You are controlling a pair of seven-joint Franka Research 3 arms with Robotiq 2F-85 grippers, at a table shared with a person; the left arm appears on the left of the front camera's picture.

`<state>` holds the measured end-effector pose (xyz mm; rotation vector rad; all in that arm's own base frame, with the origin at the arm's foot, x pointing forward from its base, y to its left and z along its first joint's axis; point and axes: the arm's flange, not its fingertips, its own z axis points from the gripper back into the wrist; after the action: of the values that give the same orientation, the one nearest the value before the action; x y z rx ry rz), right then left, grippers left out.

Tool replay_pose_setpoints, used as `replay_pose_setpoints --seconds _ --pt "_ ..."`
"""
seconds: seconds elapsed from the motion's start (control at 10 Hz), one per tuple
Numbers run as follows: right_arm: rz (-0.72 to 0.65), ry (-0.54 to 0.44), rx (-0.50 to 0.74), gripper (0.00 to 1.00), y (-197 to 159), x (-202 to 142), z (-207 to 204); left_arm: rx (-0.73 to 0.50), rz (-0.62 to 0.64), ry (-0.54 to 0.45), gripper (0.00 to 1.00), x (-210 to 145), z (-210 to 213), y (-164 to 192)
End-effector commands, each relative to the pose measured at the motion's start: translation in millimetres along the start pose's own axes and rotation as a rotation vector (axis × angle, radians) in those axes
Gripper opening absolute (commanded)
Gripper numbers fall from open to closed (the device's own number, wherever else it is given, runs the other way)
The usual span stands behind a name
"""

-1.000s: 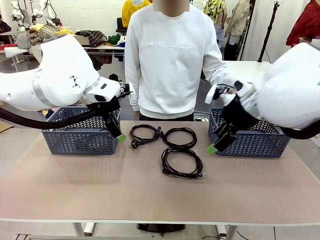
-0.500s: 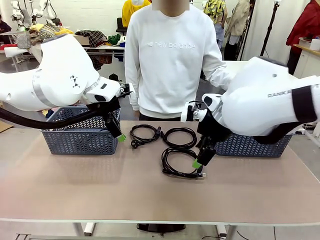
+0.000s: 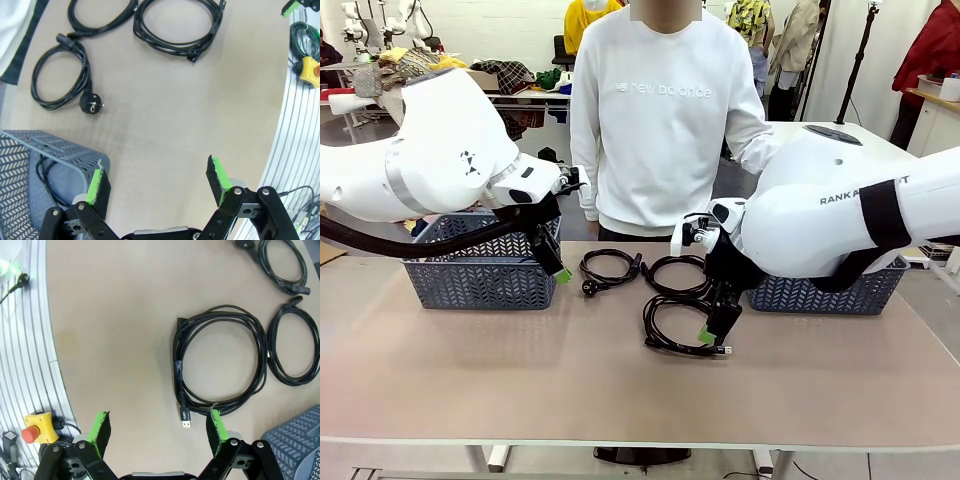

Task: Organize the cables according to human instructions.
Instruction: Pick up a bundle of cables and place it in the basket indicated by the human.

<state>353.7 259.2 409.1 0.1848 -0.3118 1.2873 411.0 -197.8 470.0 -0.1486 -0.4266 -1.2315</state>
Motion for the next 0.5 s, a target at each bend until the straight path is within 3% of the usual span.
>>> replay_pose_setpoints --seconds 0.0,0.4 --pt "0.006 0.002 0.005 1.0 3.0 2.0 -2.1 0.002 0.006 0.001 1.0 -1.4 1.3 1.3" --pt "0.006 0.002 0.005 1.0 3.0 2.0 -2.1 0.002 0.006 0.001 1.0 -1.4 1.3 1.3"
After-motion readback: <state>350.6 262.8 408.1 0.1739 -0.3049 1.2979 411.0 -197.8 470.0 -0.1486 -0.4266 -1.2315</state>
